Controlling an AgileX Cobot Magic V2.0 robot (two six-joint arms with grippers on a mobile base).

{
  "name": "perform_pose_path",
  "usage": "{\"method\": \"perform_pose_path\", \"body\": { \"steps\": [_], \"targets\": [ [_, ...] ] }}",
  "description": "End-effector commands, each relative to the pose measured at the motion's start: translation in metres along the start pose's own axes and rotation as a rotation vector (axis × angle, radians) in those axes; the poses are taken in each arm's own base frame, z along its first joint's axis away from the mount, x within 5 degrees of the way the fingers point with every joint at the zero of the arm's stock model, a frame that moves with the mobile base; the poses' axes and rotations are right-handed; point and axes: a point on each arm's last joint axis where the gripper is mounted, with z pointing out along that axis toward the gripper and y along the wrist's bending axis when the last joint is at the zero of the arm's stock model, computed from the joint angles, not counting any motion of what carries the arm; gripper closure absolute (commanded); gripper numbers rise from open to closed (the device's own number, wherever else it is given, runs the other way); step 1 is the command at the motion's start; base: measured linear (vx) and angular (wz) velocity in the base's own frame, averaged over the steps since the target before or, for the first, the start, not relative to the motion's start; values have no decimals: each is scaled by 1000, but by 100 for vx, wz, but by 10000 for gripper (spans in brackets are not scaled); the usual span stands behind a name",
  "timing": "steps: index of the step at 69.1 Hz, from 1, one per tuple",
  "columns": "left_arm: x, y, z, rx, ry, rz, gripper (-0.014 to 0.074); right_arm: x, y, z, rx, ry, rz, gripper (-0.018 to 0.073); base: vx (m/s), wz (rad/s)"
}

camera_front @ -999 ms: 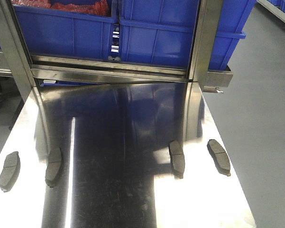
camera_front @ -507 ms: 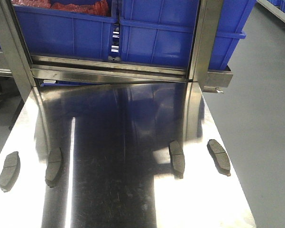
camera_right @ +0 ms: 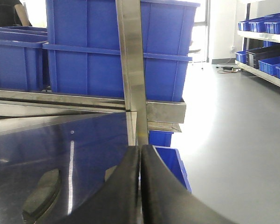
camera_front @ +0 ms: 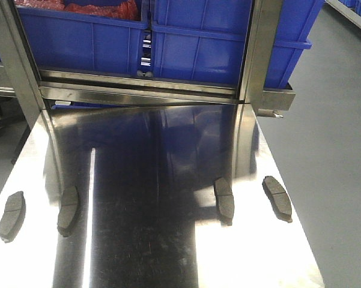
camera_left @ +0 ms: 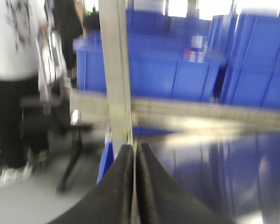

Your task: Move and align brake pads A on conveyor

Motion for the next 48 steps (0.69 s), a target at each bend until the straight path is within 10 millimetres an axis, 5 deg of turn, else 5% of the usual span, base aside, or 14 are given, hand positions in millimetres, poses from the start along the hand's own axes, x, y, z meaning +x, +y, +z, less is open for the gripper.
{"method": "perform_pose_path", "body": {
  "steps": [1, 18, 37, 48],
  "targets": [
    [-17, -1, 14, 6, 58, 7, 603, -1, 0, -1, 4, -71, -13, 568, 0, 0],
    [-17, -1, 25, 6, 109, 6, 519, -1, 0, -1, 4, -71, -13, 568, 0, 0],
    [-14, -2, 25, 9, 137, -3, 13, -1, 0, -1, 4, -71, -13, 568, 0, 0],
    [-14, -1, 25, 8, 138, -1, -111, -1, 0, -1, 4, -71, -13, 568, 0, 0]
  ]
}}
